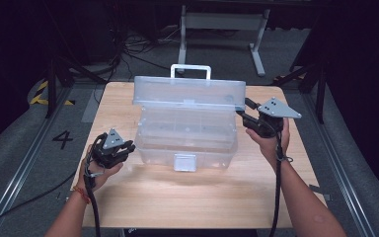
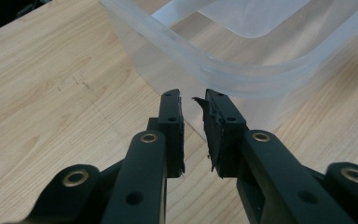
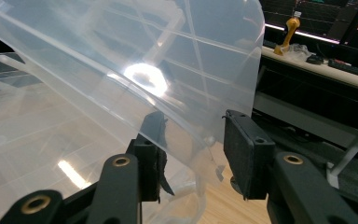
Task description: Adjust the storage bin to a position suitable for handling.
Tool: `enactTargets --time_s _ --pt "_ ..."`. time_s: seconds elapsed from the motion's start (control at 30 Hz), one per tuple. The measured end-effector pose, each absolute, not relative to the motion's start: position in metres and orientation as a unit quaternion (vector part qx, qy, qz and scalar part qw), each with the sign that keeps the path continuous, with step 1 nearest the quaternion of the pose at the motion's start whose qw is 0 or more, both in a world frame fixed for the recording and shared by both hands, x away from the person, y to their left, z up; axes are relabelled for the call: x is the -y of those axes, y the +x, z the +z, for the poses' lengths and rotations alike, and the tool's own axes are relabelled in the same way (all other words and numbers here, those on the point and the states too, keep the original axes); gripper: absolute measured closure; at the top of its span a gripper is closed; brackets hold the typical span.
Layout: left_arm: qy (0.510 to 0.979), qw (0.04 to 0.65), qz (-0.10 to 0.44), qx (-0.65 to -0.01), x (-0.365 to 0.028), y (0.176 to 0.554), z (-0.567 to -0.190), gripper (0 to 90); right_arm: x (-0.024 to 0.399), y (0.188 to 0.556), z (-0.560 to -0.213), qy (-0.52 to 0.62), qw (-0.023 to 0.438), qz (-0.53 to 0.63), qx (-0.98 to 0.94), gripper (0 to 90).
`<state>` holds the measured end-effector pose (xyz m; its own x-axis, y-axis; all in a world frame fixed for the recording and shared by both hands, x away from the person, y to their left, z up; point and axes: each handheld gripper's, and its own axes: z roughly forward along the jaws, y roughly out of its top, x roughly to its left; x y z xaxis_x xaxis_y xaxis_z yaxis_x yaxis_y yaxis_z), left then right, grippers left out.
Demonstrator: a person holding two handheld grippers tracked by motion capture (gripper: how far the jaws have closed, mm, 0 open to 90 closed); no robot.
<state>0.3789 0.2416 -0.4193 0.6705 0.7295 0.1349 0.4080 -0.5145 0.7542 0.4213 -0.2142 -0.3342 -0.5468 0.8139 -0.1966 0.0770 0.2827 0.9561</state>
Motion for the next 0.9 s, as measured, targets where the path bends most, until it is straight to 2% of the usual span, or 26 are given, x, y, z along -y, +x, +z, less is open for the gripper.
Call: enactTargets --time_s 0.23,0.9 --pt "0.838 0.364 0.217 -0.343 -0.244 0.38 -0.421 75.3 0.214 0.432 -0.329 0.318 0.362 0.508 -0.714 62.4" --pt "0.834 0.373 0.211 -0.347 -0.244 0.382 -0.422 77.3 0.215 0.45 -0.315 0.326 0.354 0.513 -0.711 62.5"
